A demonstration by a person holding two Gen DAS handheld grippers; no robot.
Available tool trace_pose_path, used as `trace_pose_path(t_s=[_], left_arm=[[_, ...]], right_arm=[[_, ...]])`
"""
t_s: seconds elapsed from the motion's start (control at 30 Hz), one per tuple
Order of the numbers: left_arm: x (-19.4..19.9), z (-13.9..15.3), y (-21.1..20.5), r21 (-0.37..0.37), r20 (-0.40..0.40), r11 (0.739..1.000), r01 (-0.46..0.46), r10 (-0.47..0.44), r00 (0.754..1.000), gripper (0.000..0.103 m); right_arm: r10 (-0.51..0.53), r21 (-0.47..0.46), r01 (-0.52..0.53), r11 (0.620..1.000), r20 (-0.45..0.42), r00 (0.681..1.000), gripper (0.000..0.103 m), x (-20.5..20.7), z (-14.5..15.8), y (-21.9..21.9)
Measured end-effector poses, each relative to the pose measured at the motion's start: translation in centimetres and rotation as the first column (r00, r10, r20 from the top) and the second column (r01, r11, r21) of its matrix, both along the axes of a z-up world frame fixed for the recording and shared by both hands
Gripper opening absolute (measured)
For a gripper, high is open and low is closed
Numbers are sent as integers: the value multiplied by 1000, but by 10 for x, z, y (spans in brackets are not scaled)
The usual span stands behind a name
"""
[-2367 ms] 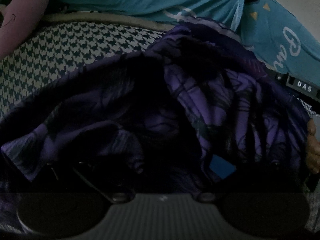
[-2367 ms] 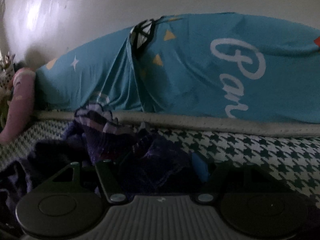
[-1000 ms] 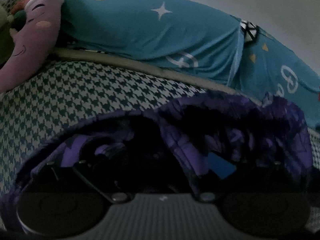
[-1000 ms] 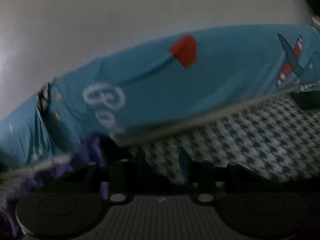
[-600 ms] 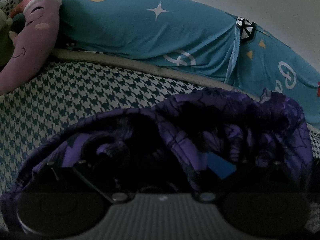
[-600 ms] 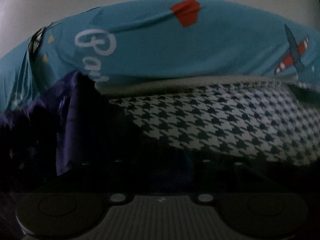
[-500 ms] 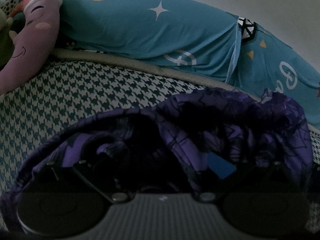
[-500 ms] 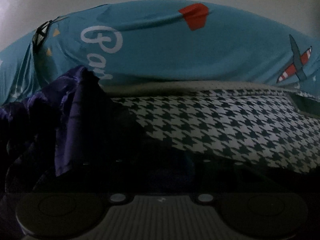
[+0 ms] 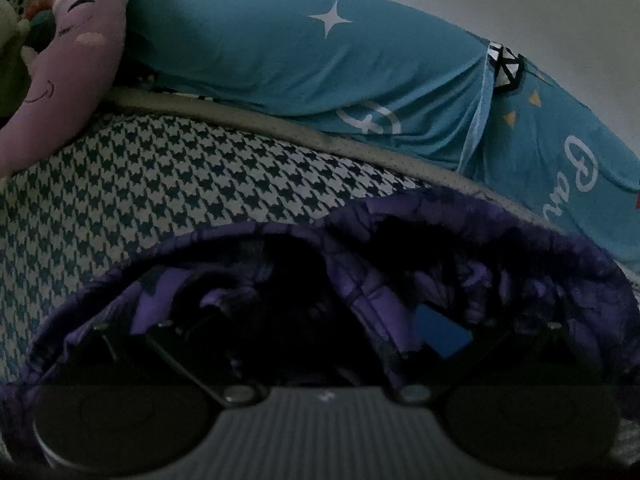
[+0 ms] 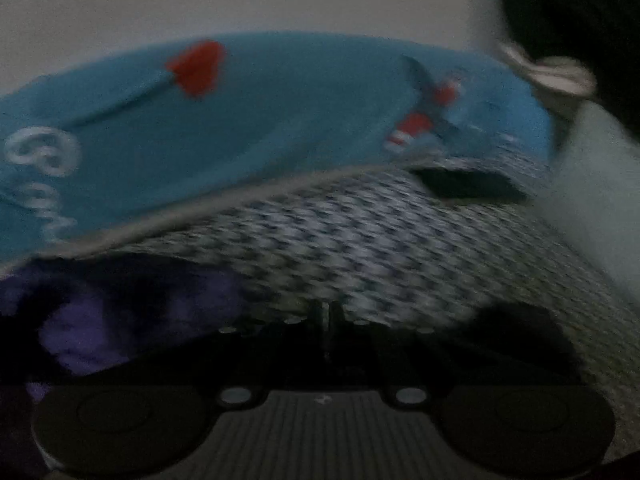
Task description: Fold clothes
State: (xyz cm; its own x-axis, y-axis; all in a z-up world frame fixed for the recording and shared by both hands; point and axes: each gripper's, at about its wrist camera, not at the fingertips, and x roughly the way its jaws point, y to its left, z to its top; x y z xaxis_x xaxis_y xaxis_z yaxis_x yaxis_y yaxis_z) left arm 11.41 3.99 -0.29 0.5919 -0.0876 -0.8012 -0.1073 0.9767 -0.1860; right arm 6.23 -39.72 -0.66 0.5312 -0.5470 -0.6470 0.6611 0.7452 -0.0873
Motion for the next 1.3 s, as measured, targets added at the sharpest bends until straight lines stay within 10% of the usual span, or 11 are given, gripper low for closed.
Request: trace_pose_path(t_s=[0.33, 0.8, 1.3], left_arm=[[9, 9, 3, -27, 54, 1000, 11, -10, 998, 103], [26, 21, 30, -108, 115, 992, 66, -53, 992, 103], [32, 9, 55, -168, 139, 979, 115, -92, 986, 103]], right_arm=[[332, 150, -360, 921, 186, 925, 25, -33, 32, 87], [725, 226, -718, 658, 65, 685, 34, -50, -17, 227], [761, 287, -723, 629, -34, 648, 58, -39, -38, 243]])
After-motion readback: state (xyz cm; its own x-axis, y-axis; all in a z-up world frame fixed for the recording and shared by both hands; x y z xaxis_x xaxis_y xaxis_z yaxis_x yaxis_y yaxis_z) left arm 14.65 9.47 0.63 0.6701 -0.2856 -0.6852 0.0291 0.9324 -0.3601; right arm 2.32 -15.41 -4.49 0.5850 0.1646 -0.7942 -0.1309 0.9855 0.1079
